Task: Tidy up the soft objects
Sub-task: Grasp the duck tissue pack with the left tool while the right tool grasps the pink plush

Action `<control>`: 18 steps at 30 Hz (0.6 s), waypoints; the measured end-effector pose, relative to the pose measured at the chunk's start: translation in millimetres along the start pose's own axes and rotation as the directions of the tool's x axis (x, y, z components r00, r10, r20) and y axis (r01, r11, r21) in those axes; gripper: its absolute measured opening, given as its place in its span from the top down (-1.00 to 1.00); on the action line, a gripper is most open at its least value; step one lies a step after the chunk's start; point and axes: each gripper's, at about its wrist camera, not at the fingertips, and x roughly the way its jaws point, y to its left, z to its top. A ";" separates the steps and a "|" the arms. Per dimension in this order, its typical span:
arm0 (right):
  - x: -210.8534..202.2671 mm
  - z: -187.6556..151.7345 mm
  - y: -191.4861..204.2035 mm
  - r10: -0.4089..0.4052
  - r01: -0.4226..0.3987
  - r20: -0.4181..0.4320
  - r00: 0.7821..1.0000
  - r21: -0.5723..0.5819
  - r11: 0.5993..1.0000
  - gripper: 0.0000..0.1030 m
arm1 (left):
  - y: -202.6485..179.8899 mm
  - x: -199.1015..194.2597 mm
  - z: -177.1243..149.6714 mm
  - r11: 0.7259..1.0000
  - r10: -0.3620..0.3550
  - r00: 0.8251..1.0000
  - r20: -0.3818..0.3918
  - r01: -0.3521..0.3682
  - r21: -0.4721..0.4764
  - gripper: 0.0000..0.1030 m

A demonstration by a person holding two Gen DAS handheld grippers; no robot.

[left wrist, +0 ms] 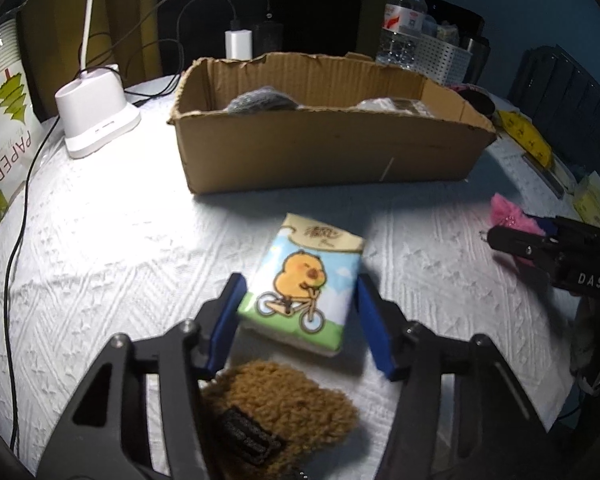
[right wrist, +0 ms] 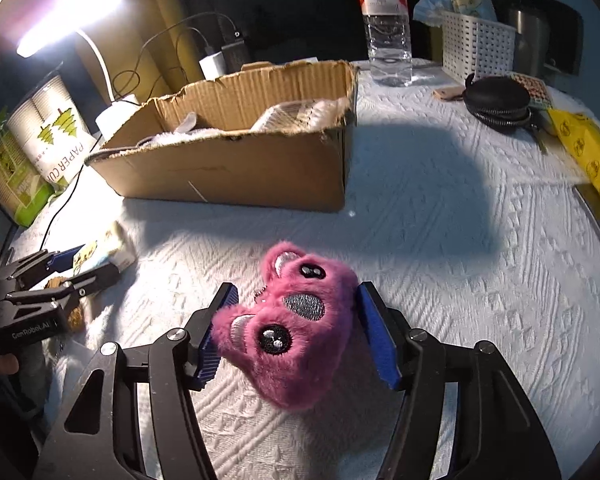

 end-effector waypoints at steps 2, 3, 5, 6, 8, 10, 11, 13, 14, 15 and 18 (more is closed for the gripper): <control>-2.3 -0.9 1.2 -0.001 0.001 0.002 1.000 -0.011 1.000 -0.14 | -2.8 -2.5 0.5 1.000 -0.006 1.000 0.010 0.006 0.013 -0.06; -3.4 -1.0 2.0 -0.002 0.002 0.005 1.000 -0.016 1.000 -0.08 | -3.8 -4.0 0.7 1.000 -0.008 1.000 0.015 0.008 0.017 -0.05; -7.3 -0.7 2.6 0.000 0.000 0.015 1.000 -0.019 1.000 -0.01 | -5.3 -7.8 1.4 1.000 -0.014 1.000 0.027 0.014 0.020 -0.02; -8.8 -0.4 3.2 0.002 -0.001 0.020 1.000 -0.020 1.000 0.02 | -5.8 -9.9 1.8 1.000 -0.017 0.999 0.036 0.016 0.022 -0.01; -12.7 1.2 4.8 0.003 -0.003 0.029 1.000 -0.025 1.000 0.05 | -6.8 -14.6 3.3 0.999 -0.022 0.999 0.050 0.020 0.026 0.05; -17.6 4.2 7.3 0.008 -0.007 0.039 0.999 -0.035 0.999 0.08 | -7.3 -20.9 6.1 0.999 -0.029 0.997 0.068 0.028 0.026 0.06; -20.7 6.1 9.2 0.009 -0.007 0.046 0.999 -0.044 0.999 0.09 | -7.4 -23.6 7.2 0.999 -0.033 0.997 0.077 0.031 0.027 0.07; -26.3 9.0 12.2 0.014 -0.011 0.059 0.998 -0.056 0.998 0.11 | -7.6 -29.9 10.3 0.999 -0.039 0.995 0.095 0.037 0.030 0.07; -29.1 10.6 13.9 0.017 -0.013 0.066 0.998 -0.061 0.998 0.13 | -8.4 -32.4 11.3 0.999 -0.042 0.994 0.102 0.039 0.032 0.07; -31.5 12.2 15.0 0.020 -0.015 0.072 0.997 -0.065 0.998 0.13 | -8.7 -35.0 12.5 0.999 -0.046 0.993 0.109 0.042 0.033 0.07; -38.3 16.9 18.8 0.031 -0.024 0.090 0.995 -0.078 0.997 0.13 | -8.7 -42.2 16.2 0.998 -0.052 0.991 0.124 0.048 0.032 0.07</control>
